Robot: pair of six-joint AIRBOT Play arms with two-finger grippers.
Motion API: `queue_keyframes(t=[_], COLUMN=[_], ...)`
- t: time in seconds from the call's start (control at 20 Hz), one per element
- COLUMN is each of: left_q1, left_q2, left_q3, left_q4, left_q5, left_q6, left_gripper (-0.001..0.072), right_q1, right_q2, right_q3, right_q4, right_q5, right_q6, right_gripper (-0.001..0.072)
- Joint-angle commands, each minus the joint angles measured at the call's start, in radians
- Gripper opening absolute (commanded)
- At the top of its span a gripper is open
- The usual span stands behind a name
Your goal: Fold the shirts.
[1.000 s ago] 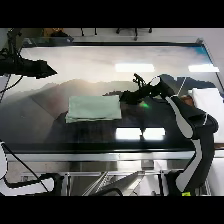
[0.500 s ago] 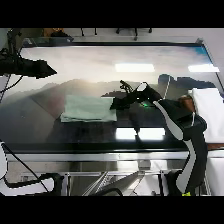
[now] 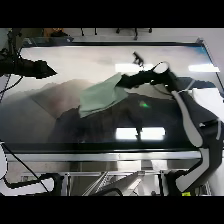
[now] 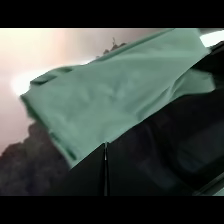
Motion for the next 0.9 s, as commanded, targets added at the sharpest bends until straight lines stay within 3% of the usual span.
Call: queue_keyframes(t=[0.0,0.3,0.5,0.85], left_q1=[0.001,0.001,0.001,0.001], left_q2=[0.000,0.000,0.000,0.000], left_q3=[0.000,0.000,-0.001,-0.001], left_q4=[0.000,0.000,0.000,0.000], left_q5=[-0.018,-0.021,-0.029,-0.031], left_q6=[0.006,0.018,0.018,0.037], left_gripper=[0.0013,0.0013,0.0013,0.0013], right_q1=[-0.166,-0.586,-0.848,-1.090], right_q2=[0.148,0.258,0.258,0.255], right_q3=[0.022,0.023,0.035,0.164], right_q4=[0.006,0.012,0.106,0.159], right_q5=[-0.002,-0.007,0.054,0.172], right_q6=[0.073,0.145,0.149,0.172], right_gripper=[0.0020,0.0021,0.0020,0.0021])
